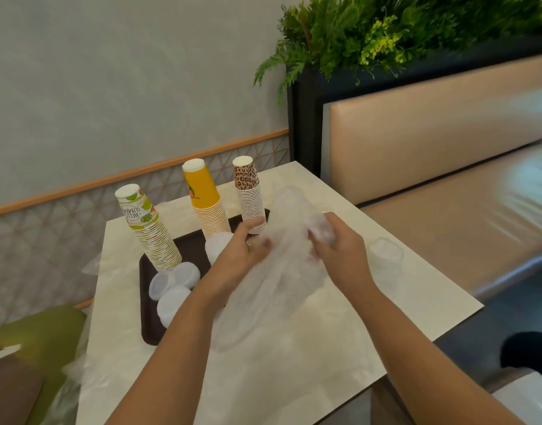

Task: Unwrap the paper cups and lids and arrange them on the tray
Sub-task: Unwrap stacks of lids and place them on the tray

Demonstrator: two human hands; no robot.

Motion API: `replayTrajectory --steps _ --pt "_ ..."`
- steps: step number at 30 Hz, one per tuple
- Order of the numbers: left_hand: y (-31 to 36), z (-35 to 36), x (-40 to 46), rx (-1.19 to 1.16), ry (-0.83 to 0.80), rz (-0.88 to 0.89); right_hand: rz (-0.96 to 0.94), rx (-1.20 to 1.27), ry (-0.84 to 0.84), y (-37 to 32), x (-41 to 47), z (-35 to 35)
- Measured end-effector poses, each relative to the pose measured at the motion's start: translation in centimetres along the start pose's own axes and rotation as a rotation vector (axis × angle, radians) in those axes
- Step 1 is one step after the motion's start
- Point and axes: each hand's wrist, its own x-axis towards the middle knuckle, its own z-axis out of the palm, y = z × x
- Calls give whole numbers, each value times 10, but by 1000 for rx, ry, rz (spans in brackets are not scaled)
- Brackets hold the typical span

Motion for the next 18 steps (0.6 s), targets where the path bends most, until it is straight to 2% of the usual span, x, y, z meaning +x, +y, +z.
replayTrajectory --steps 2,3,8,11,15,18 --pt "-13 -1 -6 326 -81 -23 54 29 42 5 3 -4" --pt "-20 -4 -7 384 -87 -48 79 38 37 7 5 -7" --pt "-36 -38 -2 235 112 -196 238 122 -33 30 13 -28" --pt "-51 -61 0 458 174 -286 329 169 -71 49 9 -40" --pt "-59 -64 3 537 281 -311 388 172 -187 69 -6 -42" --pt "-61 -50 8 794 357 -329 384 93 -308 88 -17 -38"
